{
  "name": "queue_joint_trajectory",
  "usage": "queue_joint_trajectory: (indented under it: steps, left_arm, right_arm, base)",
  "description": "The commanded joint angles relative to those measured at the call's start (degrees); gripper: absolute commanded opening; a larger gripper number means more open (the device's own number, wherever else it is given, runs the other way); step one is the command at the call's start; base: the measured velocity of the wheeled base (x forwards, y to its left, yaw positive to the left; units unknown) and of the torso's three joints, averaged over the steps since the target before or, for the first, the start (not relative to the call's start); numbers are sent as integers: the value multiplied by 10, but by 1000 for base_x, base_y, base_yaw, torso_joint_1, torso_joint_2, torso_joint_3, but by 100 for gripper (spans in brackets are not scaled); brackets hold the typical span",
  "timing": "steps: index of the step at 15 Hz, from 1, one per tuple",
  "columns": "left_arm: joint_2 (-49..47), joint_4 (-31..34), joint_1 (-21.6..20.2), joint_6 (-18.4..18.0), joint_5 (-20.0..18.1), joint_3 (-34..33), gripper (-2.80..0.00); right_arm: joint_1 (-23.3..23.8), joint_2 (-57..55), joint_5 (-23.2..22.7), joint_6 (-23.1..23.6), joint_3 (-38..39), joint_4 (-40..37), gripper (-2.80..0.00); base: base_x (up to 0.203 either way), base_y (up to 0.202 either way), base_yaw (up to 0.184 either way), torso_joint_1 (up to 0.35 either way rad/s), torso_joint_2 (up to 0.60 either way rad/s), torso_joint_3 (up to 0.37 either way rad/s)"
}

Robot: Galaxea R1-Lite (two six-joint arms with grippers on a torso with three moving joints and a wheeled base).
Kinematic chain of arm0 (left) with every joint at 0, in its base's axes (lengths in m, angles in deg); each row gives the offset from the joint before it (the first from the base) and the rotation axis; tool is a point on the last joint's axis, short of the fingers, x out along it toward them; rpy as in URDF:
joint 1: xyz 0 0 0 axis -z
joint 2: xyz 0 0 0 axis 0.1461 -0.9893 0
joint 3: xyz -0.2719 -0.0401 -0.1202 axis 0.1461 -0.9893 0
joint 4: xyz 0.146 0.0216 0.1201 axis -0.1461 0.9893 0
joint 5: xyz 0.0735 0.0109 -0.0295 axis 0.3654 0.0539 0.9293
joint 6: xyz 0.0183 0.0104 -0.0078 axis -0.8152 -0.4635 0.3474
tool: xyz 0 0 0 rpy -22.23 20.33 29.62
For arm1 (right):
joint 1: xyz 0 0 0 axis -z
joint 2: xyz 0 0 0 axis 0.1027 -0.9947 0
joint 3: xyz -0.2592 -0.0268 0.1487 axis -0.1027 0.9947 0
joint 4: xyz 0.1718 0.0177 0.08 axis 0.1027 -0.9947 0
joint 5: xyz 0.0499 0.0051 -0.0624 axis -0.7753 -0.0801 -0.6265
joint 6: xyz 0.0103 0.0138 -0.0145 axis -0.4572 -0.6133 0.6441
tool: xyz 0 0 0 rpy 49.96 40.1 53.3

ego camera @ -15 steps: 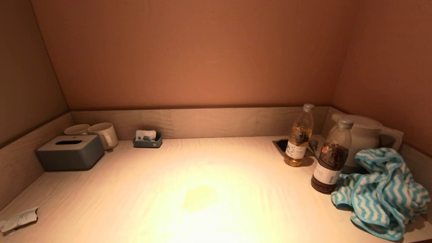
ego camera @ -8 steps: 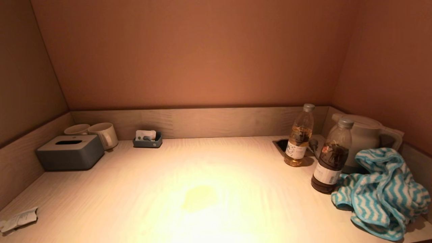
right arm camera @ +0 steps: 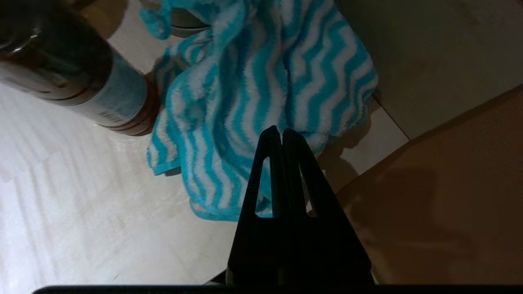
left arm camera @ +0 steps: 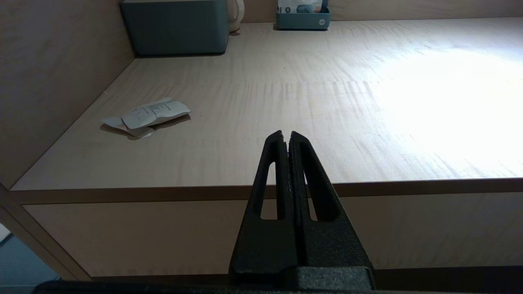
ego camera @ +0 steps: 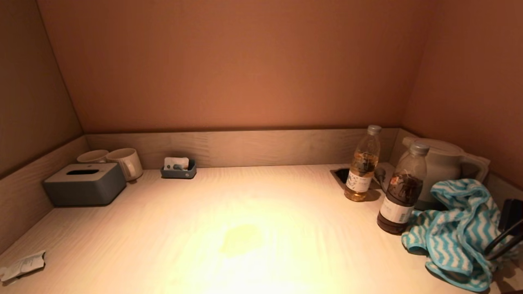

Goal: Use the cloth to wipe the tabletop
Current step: Pick up the tablecloth

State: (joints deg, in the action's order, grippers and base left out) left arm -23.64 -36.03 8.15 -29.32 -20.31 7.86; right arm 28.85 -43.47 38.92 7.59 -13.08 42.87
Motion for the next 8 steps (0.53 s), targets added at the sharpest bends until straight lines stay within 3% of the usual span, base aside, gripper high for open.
queue_joint_trajectory:
  steps: [1,3,4,8]
  left_arm:
    - [0,0,0,0,0,0,-280]
    - [0,0,0,0,0,0,-280]
    - [0,0,0,0,0,0,-280]
    - [0,0,0,1,0,0,-280]
  right_arm:
    - [22,-37,-61,7,-2,-1,-280]
    - [22,-32,-66,11,-2,-1,-280]
    - [22,-36,-66,16,-2,-1,0]
    - [22,-66,-68,19,-3,16,0]
  base:
    - [0,0,0,0,0,0]
    - [0,0,0,0,0,0]
    - [0,0,0,0,0,0]
    - [0,0,0,0,0,0]
